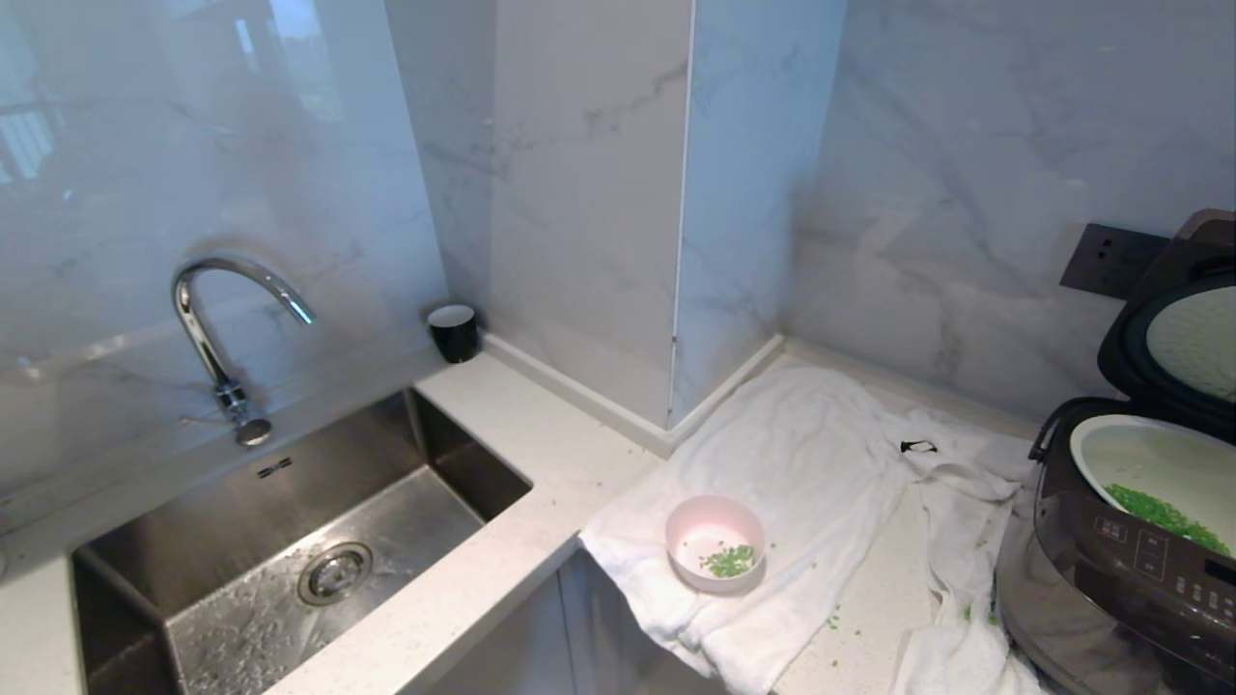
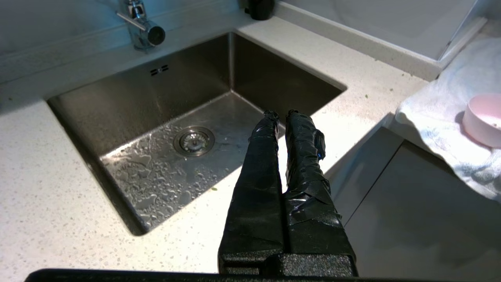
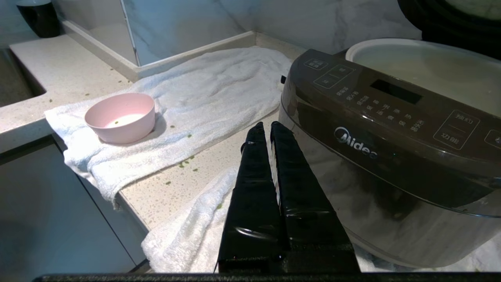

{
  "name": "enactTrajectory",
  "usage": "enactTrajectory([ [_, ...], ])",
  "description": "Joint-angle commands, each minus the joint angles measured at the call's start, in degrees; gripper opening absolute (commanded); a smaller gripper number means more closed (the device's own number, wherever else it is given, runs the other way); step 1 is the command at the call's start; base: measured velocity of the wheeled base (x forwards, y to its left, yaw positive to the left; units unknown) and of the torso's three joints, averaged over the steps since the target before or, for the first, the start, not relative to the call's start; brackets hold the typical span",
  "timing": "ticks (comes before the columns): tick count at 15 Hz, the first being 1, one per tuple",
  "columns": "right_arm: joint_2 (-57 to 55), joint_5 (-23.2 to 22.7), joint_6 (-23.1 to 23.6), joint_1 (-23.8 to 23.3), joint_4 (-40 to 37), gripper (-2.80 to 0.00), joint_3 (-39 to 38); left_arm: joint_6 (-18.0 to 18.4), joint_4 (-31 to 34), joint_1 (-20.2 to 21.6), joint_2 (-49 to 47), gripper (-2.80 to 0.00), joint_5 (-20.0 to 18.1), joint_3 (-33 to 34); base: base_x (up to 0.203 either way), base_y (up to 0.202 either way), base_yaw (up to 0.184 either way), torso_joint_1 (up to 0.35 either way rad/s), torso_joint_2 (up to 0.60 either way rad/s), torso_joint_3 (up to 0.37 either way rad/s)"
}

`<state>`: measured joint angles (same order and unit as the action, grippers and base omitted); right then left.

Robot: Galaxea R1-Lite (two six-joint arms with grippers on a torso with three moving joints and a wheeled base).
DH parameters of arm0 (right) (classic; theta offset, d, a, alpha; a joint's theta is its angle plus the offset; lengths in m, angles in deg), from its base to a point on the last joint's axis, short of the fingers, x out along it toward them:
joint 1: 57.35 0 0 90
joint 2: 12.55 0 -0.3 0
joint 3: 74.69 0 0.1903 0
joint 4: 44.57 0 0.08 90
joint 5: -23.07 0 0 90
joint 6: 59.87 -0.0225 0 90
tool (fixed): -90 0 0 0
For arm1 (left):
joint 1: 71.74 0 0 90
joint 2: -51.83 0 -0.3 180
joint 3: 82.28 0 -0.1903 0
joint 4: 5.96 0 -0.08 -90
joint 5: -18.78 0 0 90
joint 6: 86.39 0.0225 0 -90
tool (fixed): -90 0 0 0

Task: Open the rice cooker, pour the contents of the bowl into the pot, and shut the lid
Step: Turn on the tap

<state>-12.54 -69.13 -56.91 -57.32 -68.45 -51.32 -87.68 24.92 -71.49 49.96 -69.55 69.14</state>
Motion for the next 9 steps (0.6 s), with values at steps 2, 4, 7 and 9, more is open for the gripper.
enactTrajectory([
  [2, 0.0, 0.0, -0.1, 0.0, 0.0, -2.80, 0.0, -1.4, -2.3, 0.5, -12.5, -2.80, 0.3, -5.0, 0.000, 0.000, 0.000, 0.000, 0.00, 0.000],
  [4, 0.0, 0.0, -0.1, 0.0, 0.0, -2.80, 0.0, -3.1, -5.8, 0.9, -26.7, -2.80, 0.4, -9.3, 0.000, 0.000, 0.000, 0.000, 0.00, 0.000],
  [7, 0.0, 0.0, -0.1, 0.0, 0.0, -2.80, 0.0, -6.2, -10.1, 1.5, -48.7, -2.80, 0.9, -18.4, 0.000, 0.000, 0.000, 0.000, 0.00, 0.000],
  [9, 0.0, 0.0, -0.1, 0.1, 0.0, -2.80, 0.0, -9.3, -11.6, 2.5, -63.2, -2.80, 2.4, -27.6, 0.000, 0.000, 0.000, 0.000, 0.00, 0.000],
])
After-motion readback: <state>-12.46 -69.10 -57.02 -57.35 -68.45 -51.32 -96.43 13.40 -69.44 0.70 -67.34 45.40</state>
